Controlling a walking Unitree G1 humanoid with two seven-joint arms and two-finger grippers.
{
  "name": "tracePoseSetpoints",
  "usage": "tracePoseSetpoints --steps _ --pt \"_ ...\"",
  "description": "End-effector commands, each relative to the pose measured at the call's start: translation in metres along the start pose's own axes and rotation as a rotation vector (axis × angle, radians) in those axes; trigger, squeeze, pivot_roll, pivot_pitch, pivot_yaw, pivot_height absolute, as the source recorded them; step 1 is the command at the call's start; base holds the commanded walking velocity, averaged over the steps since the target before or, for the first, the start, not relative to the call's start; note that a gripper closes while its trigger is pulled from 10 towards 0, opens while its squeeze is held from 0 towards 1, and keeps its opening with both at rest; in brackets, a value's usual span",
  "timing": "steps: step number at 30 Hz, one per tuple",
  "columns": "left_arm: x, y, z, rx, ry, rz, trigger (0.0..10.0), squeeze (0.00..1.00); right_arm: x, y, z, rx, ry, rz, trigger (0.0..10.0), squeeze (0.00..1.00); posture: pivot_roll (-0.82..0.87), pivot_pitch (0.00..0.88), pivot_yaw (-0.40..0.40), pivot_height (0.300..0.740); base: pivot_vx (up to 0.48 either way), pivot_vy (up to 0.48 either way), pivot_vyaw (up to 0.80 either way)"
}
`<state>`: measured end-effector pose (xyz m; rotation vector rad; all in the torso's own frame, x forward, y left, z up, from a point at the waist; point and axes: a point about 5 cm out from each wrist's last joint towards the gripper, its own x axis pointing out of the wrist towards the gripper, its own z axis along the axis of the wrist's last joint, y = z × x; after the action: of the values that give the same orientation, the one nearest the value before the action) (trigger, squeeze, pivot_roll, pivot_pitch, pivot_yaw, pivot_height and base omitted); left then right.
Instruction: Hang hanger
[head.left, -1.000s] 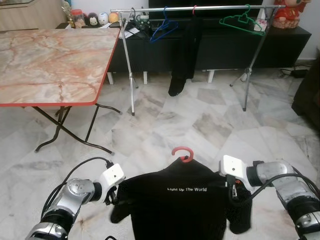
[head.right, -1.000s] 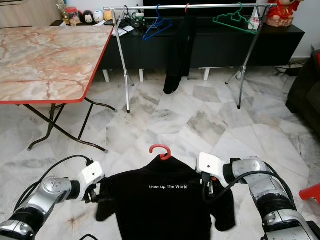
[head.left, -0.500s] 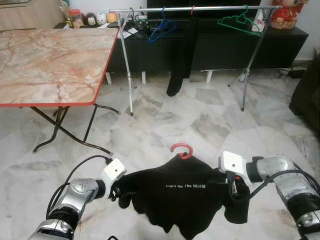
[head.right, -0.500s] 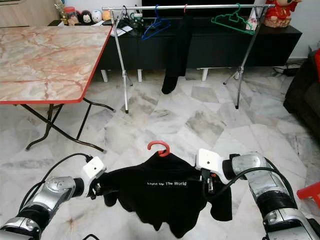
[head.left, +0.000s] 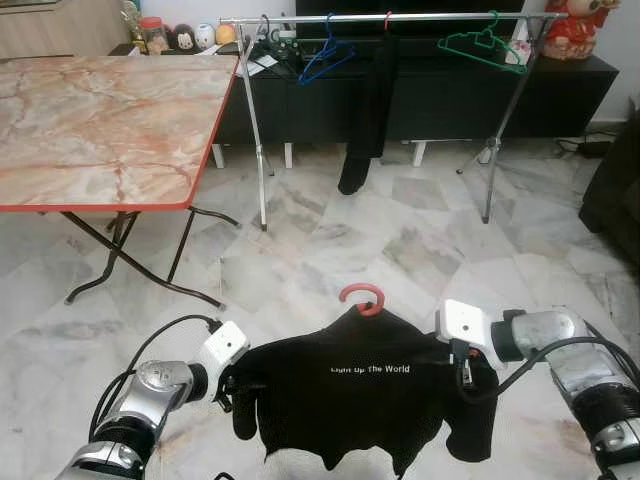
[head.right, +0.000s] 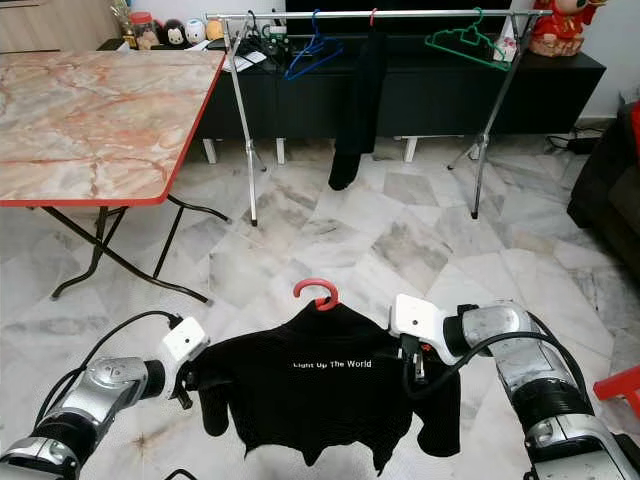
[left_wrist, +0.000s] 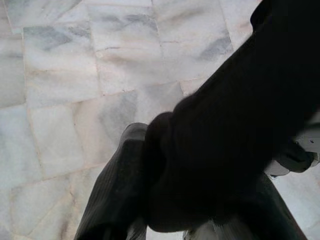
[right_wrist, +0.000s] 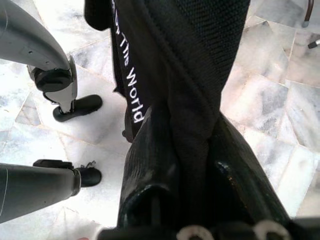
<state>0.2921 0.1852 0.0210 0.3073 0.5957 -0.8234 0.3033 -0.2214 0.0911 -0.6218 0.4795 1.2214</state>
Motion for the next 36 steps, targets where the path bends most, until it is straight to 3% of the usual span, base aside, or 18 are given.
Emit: tracePoseSetpoints --steps 1,15,19,20,22,25,27,31,36 --pt "-0.004 0.001 -0.005 -0.017 -0.001 0.006 0.0 0.00 -0.003 -0.005 0.006 -0.026 -0.010 -0.016 10.0 0.00 -0.08 0.000 -0.015 0.727 0.000 0.000 0.00" --pt "-0.003 0.000 -0.008 -0.012 0.010 0.019 0.0 0.00 -0.001 -0.004 -0.001 -0.026 0.041 -0.040 10.0 0.00 -0.07 0.000 -0.013 0.727 0.000 0.000 0.00" --pt "-0.006 0.009 -0.007 -0.001 0.001 0.129 0.0 0.00 -0.001 0.000 -0.014 -0.056 0.159 -0.029 10.0 0.00 -0.07 0.000 -0.013 0.727 0.000 0.000 0.00" --pt "-0.008 0.012 -0.005 -0.006 -0.019 0.167 0.0 0.00 -0.002 0.004 -0.024 -0.073 0.244 -0.019 10.0 0.00 -0.07 0.000 -0.014 0.727 0.000 0.000 0.00" --pt "-0.008 0.013 -0.004 -0.007 -0.027 0.175 0.0 0.00 -0.003 0.005 -0.028 -0.082 0.277 -0.016 10.0 0.00 -0.07 0.000 -0.014 0.727 0.000 0.000 0.00" --pt "-0.009 0.016 -0.002 -0.012 -0.050 0.221 0.0 0.00 -0.005 0.009 -0.045 -0.094 0.416 -0.029 10.0 0.00 -0.07 0.000 -0.016 0.727 0.000 0.000 0.00" --pt "-0.009 0.016 -0.002 -0.012 -0.051 0.225 0.0 0.00 -0.006 0.008 -0.048 -0.092 0.440 -0.051 10.0 0.00 -0.07 0.000 -0.018 0.727 0.000 0.000 0.00" --pt "-0.010 0.017 -0.005 -0.012 -0.036 0.244 0.0 0.00 -0.006 0.002 -0.056 -0.027 0.489 -0.209 10.0 0.00 -0.07 0.000 -0.020 0.727 0.000 0.000 0.00" --pt "-0.012 0.022 -0.005 -0.015 -0.042 0.332 0.0 0.00 -0.004 0.000 -0.063 0.040 0.529 -0.361 10.0 0.00 -0.06 0.000 -0.020 0.727 0.000 0.000 0.00"
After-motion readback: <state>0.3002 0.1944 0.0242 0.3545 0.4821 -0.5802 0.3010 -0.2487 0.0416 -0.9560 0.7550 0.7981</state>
